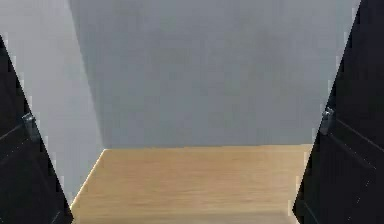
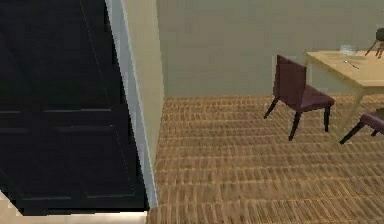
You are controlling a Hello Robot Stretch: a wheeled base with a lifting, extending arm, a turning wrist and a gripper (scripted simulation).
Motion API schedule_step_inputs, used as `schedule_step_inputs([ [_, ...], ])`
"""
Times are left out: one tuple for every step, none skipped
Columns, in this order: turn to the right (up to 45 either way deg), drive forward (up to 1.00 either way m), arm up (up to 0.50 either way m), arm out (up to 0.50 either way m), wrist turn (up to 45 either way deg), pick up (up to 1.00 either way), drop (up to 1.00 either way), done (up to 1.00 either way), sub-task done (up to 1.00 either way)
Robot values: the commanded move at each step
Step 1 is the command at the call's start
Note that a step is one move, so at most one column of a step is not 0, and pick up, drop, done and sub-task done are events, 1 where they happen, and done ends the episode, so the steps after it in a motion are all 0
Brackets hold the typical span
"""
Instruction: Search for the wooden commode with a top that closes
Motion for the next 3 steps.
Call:
schedule_step_inputs([
  [6.0,0.00,0.00,0.00,0.0,0.00,0.00,0.00,0.00],
  [0.0,1.00,0.00,0.00,0.0,0.00,0.00,0.00,0.00],
  [3.0,0.00,0.00,0.00,0.0,0.00,0.00,0.00,0.00],
])
